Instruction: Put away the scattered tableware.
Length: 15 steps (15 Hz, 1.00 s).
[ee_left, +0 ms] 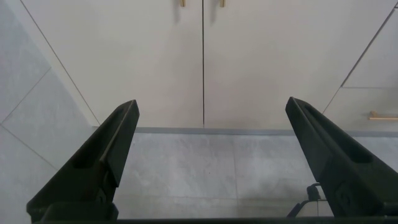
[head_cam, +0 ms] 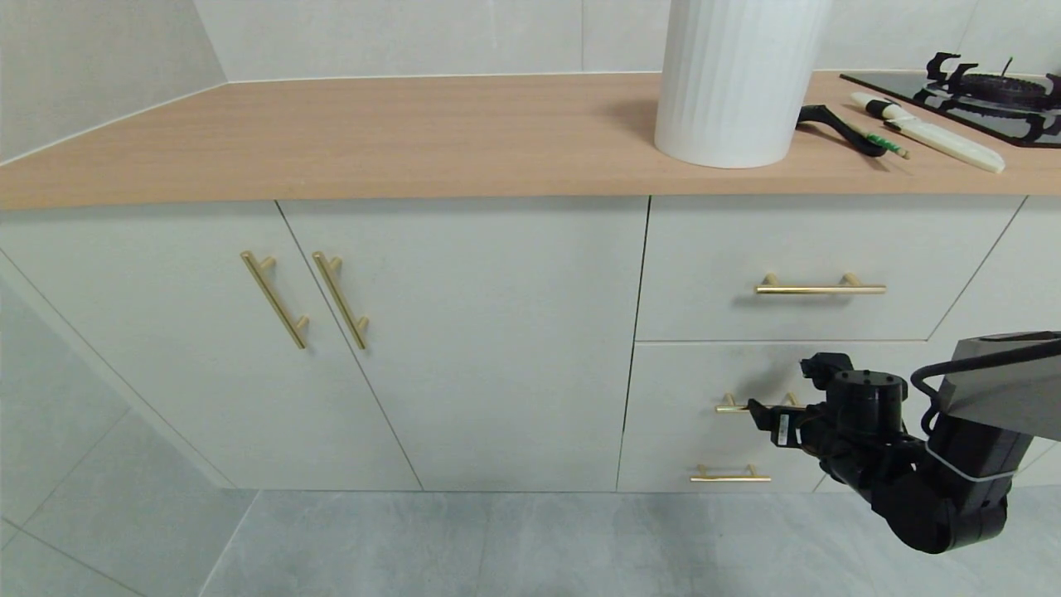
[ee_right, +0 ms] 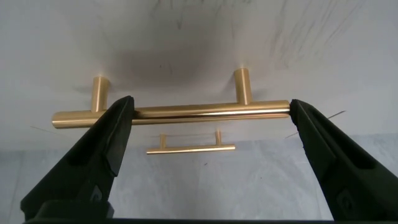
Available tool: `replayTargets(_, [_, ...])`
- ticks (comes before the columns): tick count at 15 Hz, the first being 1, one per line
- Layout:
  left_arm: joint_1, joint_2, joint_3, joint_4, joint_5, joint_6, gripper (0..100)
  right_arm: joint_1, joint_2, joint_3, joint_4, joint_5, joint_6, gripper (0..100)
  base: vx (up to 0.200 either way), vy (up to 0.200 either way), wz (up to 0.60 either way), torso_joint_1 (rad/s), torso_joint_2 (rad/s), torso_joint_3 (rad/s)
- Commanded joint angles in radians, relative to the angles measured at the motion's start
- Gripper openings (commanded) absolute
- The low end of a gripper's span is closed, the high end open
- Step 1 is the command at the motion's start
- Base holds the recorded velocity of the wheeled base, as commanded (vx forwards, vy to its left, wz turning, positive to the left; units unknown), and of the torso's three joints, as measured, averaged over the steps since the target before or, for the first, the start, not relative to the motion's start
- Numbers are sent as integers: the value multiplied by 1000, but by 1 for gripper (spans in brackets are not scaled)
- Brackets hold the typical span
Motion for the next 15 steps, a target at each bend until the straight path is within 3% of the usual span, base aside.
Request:
replayTargets(1, [0, 1, 0, 0, 0, 0, 100, 1, 7, 3, 9, 1, -3, 100, 0, 0, 0, 0, 0, 0])
replayTargets(5, [0, 1, 0, 0, 0, 0, 100, 1, -5, 21, 33, 2, -6, 100, 0, 0, 0, 0, 0, 0])
replayTargets(9, [0, 1, 0, 0, 0, 0, 100, -1, -134, 73, 161, 16, -20, 100, 0, 0, 0, 0, 0, 0])
replayTargets(10, [0, 1, 0, 0, 0, 0, 100, -1, -220, 90, 257, 28, -30, 100, 0, 0, 0, 0, 0, 0])
replayTargets(12, [0, 1, 0, 0, 0, 0, 100, 13, -500, 93, 578, 97, -41, 100, 0, 0, 0, 0, 0, 0])
replayTargets(15, [0, 1, 0, 0, 0, 0, 100, 65, -847, -6, 983, 152, -41, 100, 0, 0, 0, 0, 0, 0])
